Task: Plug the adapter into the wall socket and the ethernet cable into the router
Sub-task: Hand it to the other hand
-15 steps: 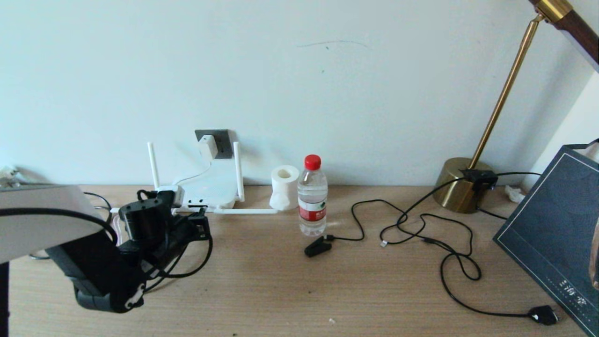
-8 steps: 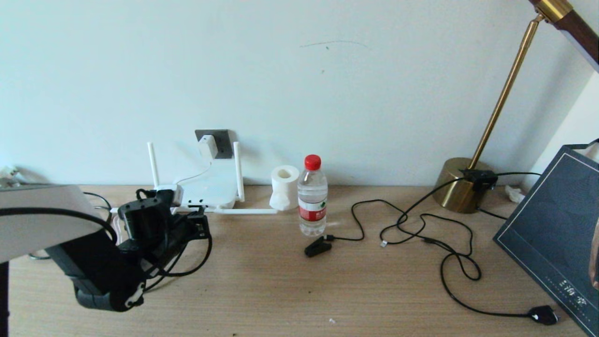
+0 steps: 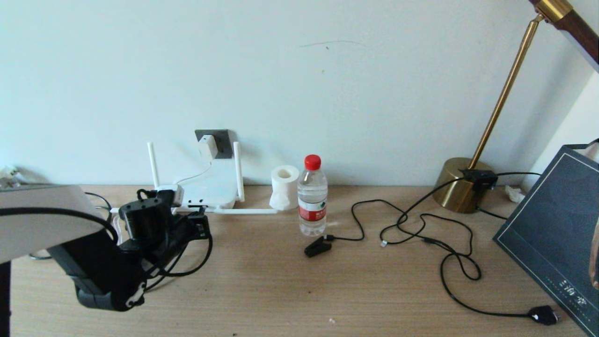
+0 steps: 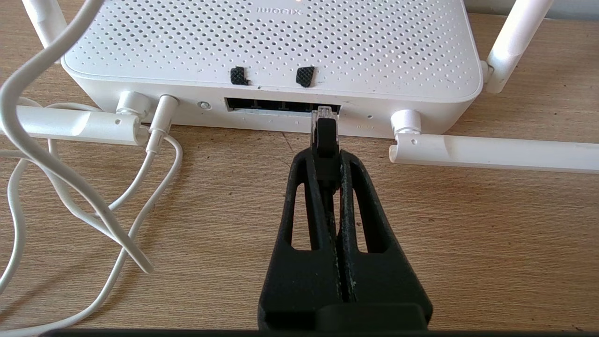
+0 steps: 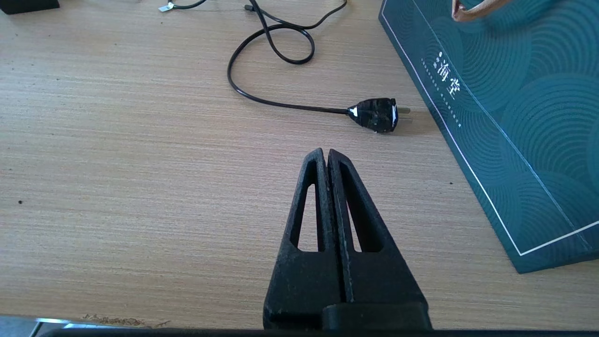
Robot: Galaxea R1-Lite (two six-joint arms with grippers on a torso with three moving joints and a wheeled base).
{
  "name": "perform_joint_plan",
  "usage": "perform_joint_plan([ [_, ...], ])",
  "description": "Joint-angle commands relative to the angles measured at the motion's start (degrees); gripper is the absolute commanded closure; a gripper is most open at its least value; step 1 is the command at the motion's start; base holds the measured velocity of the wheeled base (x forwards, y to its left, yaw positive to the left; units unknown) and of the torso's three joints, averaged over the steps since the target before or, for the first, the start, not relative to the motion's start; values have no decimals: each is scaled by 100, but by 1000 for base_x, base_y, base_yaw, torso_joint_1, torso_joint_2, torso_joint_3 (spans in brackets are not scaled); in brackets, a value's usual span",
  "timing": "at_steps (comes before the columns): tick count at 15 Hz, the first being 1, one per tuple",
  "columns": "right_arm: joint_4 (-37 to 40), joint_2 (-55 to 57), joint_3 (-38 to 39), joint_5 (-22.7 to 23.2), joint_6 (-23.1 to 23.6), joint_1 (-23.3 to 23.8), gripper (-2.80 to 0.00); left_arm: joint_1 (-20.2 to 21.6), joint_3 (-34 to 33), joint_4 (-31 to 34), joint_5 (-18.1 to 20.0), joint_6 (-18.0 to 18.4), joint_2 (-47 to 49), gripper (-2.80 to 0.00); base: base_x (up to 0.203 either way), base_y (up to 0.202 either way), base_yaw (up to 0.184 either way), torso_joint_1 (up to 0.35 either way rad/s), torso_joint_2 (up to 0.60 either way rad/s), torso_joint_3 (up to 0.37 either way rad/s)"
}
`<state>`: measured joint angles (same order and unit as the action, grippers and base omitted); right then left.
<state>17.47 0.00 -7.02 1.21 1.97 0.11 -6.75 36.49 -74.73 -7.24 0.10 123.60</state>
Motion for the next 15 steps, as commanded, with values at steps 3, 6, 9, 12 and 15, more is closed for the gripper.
perform_joint_plan([
  [3,11,9,-1,2,-3,-2,0,-1,-1,-42,-5,-1,-11,0,0,0,0,0,0,0],
  [6,11,9,-1,3,4,-2,0,-1,-1,-42,-5,-1,11,0,0,0,0,0,0,0],
  [9,11,9,-1,2,4,-2,0,-1,8,-42,-5,-1,6,0,0,0,0,0,0,0],
  [12,11,0,-1,2,4,5,0,-1,16,-42,-5,-1,6,0,0,0,0,0,0,0],
  [15,11,0,-1,2,-4,-2,0,-1,53,-33,-5,-1,6,0,0,0,0,0,0,0],
])
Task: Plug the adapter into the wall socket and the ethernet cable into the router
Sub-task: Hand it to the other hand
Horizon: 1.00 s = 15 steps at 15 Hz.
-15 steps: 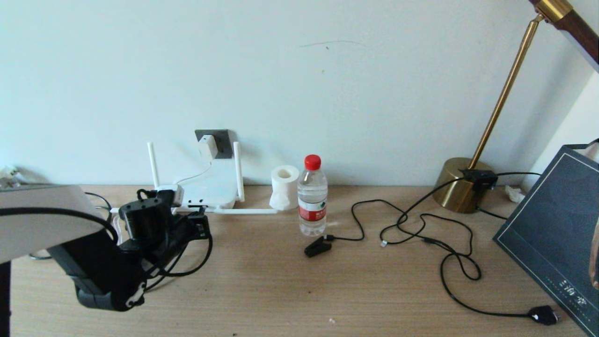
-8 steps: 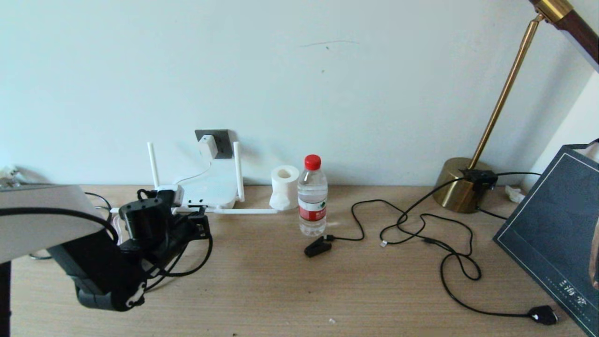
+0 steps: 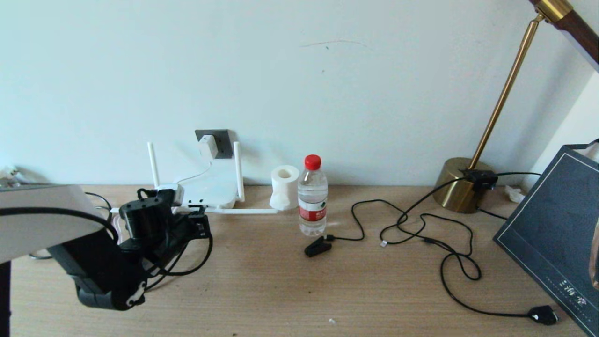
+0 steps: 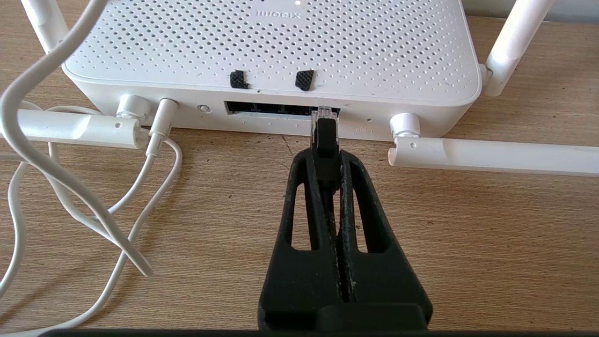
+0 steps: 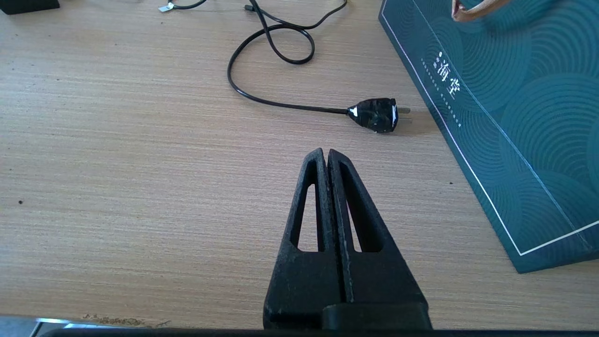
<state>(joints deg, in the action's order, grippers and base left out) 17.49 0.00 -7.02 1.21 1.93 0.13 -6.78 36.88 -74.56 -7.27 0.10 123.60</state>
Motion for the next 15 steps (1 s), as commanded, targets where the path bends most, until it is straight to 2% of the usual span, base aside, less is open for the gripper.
perform_joint_plan([
  [1,8,4,-1,6,6,-5,0,1,21,-50,-3,-1,6,0,0,0,0,0,0,0],
  [15,8,0,-1,6,6,-5,0,10,65,-41,-3,-1,15,0,0,0,0,0,0,0],
])
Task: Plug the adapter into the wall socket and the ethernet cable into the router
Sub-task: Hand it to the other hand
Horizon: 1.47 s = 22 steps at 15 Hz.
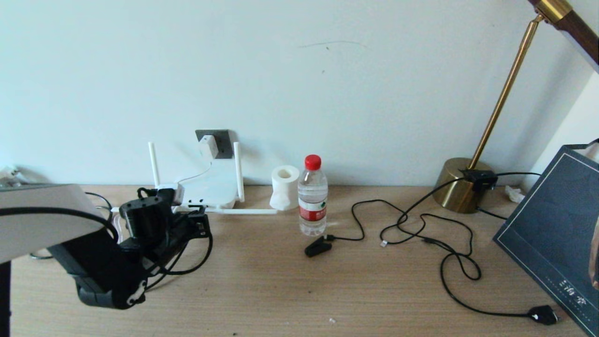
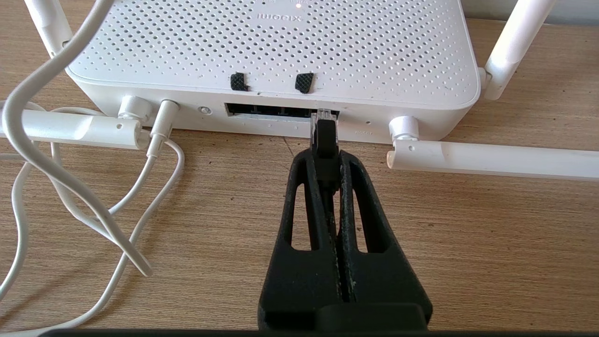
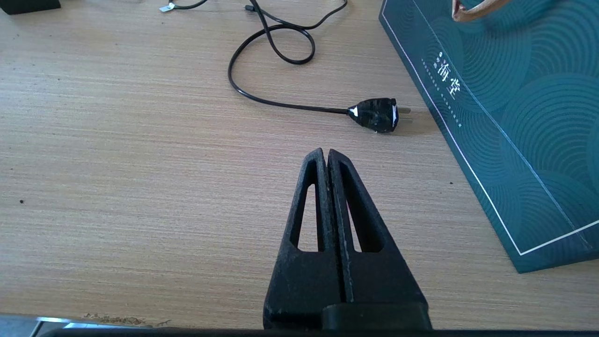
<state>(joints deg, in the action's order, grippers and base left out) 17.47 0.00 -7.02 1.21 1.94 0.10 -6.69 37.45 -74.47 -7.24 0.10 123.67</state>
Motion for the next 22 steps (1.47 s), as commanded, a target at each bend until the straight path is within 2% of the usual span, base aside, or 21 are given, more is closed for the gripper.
perform_joint_plan([
  [1,11,6,-1,2,2,-1,0,1,17,-50,-5,-1,16,0,0,0,0,0,0,0],
  [22,11,4,-1,2,8,-1,0,1,78,-50,3,-1,122,0,0,0,0,0,0,0],
])
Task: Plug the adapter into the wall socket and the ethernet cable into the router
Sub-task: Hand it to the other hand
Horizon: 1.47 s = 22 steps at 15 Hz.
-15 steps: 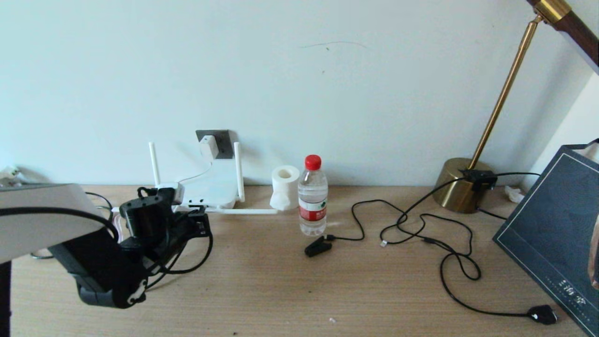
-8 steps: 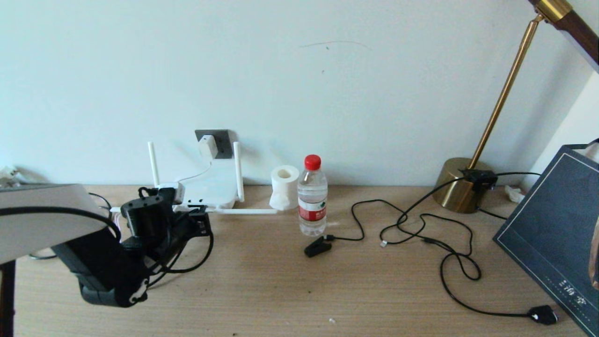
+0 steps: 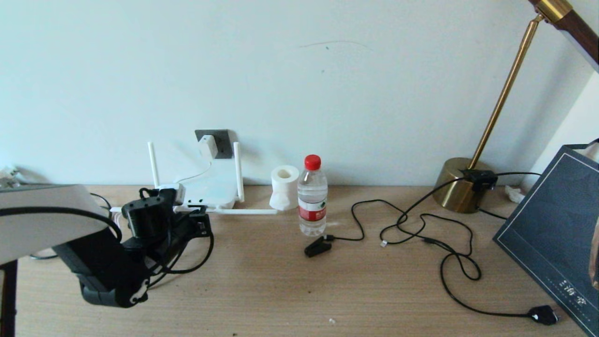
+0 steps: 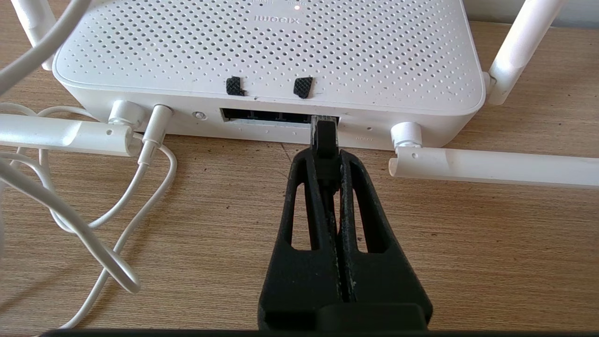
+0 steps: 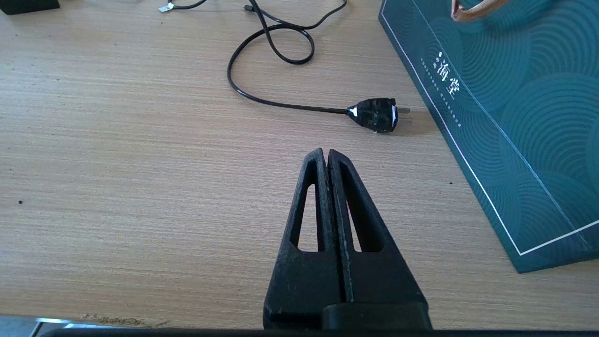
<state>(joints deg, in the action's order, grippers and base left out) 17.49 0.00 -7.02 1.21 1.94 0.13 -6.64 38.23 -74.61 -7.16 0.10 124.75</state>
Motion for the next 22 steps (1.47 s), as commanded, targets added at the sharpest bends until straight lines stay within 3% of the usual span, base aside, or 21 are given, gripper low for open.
perform_joint_plan([
  [1,8,8,-1,2,3,-5,0,-4,0,-36,-5,-1,15,0,0,0,0,0,0,0],
  [22,8,5,-1,2,2,-5,0,58,185,-19,12,8,111,0,0,0,0,0,0,0],
])
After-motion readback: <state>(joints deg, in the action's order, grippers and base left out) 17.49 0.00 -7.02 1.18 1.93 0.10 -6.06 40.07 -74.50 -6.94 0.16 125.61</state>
